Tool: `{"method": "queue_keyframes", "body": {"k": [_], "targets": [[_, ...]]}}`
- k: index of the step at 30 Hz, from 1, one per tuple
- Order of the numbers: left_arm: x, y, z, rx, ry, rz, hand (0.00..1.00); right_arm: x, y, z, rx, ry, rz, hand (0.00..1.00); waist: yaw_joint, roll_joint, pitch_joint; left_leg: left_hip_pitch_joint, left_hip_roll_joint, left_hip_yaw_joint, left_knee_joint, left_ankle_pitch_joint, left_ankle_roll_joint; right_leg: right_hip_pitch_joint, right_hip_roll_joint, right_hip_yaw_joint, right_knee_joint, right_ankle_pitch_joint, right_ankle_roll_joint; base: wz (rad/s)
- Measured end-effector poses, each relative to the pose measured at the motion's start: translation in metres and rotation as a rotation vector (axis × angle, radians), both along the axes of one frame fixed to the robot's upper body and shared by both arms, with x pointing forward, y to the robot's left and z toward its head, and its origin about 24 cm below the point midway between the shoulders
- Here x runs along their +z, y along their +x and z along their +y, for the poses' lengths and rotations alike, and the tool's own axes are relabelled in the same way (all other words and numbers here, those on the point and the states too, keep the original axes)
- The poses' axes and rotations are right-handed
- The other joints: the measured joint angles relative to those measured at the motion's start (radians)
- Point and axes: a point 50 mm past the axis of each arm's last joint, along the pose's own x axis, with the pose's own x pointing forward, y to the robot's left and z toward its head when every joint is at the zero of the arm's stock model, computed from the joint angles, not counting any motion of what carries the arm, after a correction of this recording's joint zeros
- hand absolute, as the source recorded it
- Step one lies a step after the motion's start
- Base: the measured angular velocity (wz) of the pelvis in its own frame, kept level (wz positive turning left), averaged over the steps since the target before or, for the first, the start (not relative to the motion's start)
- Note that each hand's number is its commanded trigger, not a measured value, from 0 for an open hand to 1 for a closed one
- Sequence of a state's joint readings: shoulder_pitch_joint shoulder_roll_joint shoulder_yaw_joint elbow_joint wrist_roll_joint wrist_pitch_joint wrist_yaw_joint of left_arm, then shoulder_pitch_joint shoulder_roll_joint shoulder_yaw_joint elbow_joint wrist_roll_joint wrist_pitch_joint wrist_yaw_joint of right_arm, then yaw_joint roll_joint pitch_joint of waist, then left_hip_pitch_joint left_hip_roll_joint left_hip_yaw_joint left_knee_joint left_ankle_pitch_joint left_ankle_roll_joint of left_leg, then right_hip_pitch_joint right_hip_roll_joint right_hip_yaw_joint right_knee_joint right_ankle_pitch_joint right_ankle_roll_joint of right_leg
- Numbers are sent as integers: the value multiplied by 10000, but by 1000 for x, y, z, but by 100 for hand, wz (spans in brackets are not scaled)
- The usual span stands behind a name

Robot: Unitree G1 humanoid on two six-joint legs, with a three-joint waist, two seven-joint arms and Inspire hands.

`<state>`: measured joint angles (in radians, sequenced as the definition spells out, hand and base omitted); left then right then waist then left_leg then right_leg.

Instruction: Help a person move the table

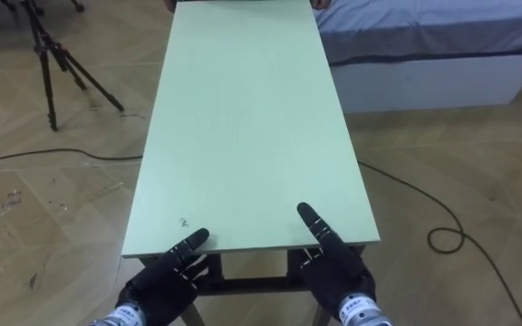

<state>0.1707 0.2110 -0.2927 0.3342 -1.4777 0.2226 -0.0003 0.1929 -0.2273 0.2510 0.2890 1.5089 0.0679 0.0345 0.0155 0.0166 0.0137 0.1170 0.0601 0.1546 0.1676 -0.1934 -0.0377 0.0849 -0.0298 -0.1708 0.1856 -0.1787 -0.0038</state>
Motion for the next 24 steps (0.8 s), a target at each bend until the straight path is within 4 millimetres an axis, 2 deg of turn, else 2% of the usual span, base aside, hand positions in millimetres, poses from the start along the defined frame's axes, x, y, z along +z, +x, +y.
{"method": "queue_keyframes", "body": {"k": [8,16,17,18,19,20,21,24], "targets": [[8,6,-1,1219,-1461,599,0,1,1,2,-259,446,-1,0,15,-50,19,-31,-6,-22,4,0,0,-21,5,-19,-2,0,0,0],[14,10,3,1709,-1505,662,0,0,2,10,-210,412,-77,0,45,-76,13,-120,-2,-38,25,0,0,-119,21,32,12,22,-17,-1],[15,10,3,1723,-1513,634,0,0,2,10,-243,442,-108,50,45,-77,10,-173,-1,-43,44,0,0,-134,20,28,14,35,-19,0],[15,10,3,1737,-1525,618,0,0,2,10,-251,447,-127,78,47,-77,10,-194,1,-43,51,1,1,-132,20,29,16,45,-19,0],[15,10,3,1769,-1550,609,4,0,2,10,-239,420,-158,100,50,-77,10,-201,2,-57,51,1,1,-133,21,30,17,56,-23,0],[15,11,2,1812,-1589,607,58,0,2,10,-245,408,-160,100,51,-77,10,-199,2,-61,54,1,1,-129,20,29,20,57,-24,0],[15,11,2,1848,-1621,604,100,0,2,10,-241,394,-164,100,54,-77,10,-200,2,-62,54,1,1,-129,20,29,19,57,-24,0],[16,12,1,2007,-1748,602,100,0,2,10,-252,400,-171,100,65,-76,10,-202,2,-77,76,1,1,-120,19,28,19,58,-25,0]]}}
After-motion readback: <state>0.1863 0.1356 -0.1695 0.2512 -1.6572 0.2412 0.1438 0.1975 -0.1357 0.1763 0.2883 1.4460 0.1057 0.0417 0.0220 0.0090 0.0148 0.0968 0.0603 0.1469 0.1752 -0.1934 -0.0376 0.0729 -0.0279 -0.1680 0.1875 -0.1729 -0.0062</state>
